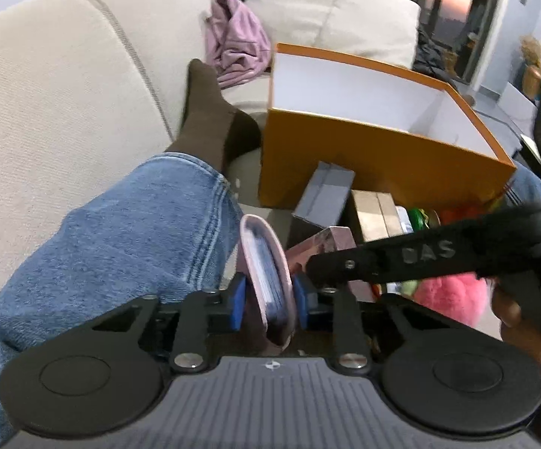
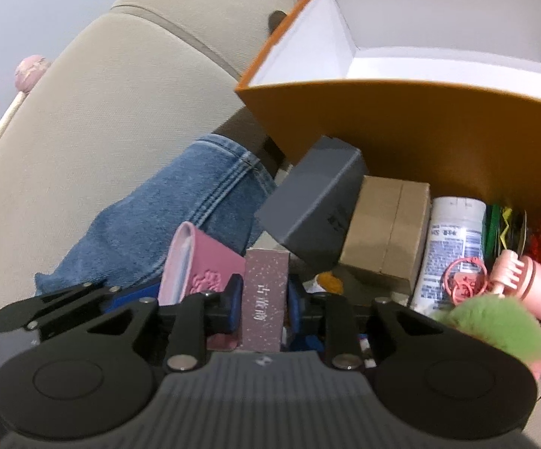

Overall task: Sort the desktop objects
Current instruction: 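Lift the pink wallet and purple box toward the orange shoebox, then lower both items into the shoebox and open both grippers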

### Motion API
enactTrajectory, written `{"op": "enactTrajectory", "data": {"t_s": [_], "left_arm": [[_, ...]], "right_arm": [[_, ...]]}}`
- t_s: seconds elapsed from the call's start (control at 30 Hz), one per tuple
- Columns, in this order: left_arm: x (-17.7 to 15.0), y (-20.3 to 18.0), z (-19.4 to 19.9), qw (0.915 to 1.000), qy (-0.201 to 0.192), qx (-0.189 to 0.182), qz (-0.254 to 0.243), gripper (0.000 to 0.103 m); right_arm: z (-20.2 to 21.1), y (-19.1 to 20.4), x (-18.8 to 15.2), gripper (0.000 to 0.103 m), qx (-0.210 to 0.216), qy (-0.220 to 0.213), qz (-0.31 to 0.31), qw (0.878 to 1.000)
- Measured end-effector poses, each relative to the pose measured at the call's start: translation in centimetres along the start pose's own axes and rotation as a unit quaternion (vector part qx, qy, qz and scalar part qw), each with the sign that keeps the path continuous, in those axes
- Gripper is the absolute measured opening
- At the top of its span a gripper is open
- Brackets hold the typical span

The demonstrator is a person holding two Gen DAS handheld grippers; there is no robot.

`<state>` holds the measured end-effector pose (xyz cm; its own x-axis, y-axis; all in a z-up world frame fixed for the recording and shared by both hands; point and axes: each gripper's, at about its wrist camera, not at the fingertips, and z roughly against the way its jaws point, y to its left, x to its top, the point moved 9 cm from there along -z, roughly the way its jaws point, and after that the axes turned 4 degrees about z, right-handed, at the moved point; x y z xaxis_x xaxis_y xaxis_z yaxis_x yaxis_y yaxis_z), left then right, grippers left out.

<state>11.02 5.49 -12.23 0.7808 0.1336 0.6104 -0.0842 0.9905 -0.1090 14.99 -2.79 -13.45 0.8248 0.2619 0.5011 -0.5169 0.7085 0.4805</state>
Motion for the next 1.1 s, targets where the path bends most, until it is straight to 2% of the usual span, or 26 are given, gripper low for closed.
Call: {"op": "enactTrajectory", "data": {"t_s": [0.07,0.17,0.4,0.6,0.67,0.77,0.87,0.97,1.1], "left_arm": [[0.2,0.5,0.4,0.9999,-0.003,0.005,0.013,0.021],[0.8,0.7,1.7,0.9995,-0.014,-0.006,0.028,0.020],[5.3,1.4,6.4,0.9957,-0.088,-0.006,0.027,0.019],[10.1,0.8,8.3,0.9900,-0.139,-0.013,0.019,0.019],[11.8,0.4,8.5,0.9873,-0.156,-0.021,0.020,0.019],[14.2,-0.7,7.8,0.9838,-0.175,-0.033,0.014,0.019],[15.9,-1.8,6.4,0.9825,-0.177,-0.057,0.011,0.019],[16.8,-2.6,4.1,0.9826,-0.166,-0.082,0.014,0.019],[16.9,-3.7,0.5,0.9854,-0.143,-0.092,0.005,0.019]], "right_arm": [[0.7,0.4,0.3,0.025,-0.001,-0.010,0.011,1.000],[2.1,1.4,1.1,0.025,-0.001,-0.031,0.040,0.999],[5.3,4.4,4.1,0.025,0.012,-0.076,0.116,0.990],[10.5,3.3,9.0,0.024,0.043,-0.133,0.082,0.987],[11.7,2.3,10.8,0.024,0.032,-0.157,0.072,0.984],[12.6,0.1,12.9,0.024,-0.006,-0.191,0.058,0.980],[12.2,-2.4,14.2,0.024,-0.034,-0.192,0.035,0.980],[10.3,-5.0,14.0,0.024,-0.063,-0.169,0.015,0.983],[7.4,-7.5,13.6,0.024,-0.062,-0.136,-0.022,0.989]]}}
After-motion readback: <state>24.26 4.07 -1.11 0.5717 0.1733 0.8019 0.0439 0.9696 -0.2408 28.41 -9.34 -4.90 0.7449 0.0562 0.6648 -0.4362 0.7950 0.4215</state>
